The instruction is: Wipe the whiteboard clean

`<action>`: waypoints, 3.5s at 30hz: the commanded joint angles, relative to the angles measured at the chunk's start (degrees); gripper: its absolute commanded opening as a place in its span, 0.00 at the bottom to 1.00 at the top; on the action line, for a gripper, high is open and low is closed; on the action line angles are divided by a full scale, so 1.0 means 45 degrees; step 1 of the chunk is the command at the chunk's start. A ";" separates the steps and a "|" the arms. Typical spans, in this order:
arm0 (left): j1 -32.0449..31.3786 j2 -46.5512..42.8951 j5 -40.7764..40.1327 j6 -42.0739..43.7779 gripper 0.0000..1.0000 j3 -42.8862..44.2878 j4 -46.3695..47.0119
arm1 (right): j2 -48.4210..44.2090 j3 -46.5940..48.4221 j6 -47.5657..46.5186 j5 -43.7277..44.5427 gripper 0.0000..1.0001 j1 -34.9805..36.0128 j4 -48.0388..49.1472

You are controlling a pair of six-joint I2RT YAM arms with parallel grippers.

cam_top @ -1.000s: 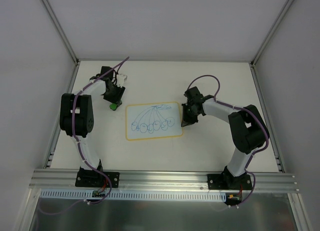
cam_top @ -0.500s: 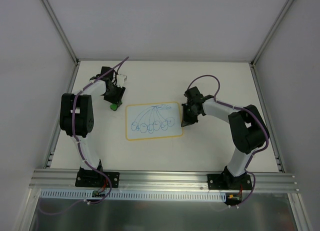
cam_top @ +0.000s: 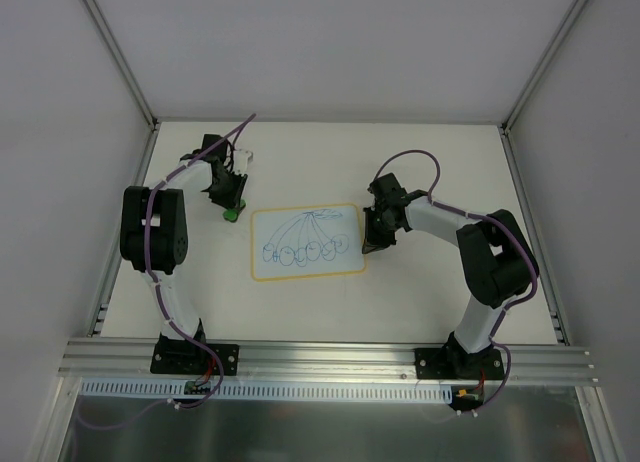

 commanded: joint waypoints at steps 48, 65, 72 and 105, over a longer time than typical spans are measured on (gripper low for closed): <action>-0.5499 0.1639 -0.3312 -0.9856 0.00 0.1081 -0.1543 | 0.0108 -0.0028 0.0265 0.1259 0.06 0.0183 0.0312; -0.6060 0.3472 -0.2201 -0.9585 0.00 0.3792 -0.1815 | 0.0127 -0.0067 0.0284 0.1337 0.06 0.0183 0.0332; -0.7410 0.4937 -0.1302 -0.9173 0.00 0.5513 -0.2850 | -0.0029 -0.0145 0.0382 0.1474 0.06 0.0183 0.0293; -0.6511 0.4780 -0.1908 -0.8528 0.00 0.6566 -0.4120 | -0.0107 -0.0243 0.0363 0.1493 0.06 0.0183 0.0332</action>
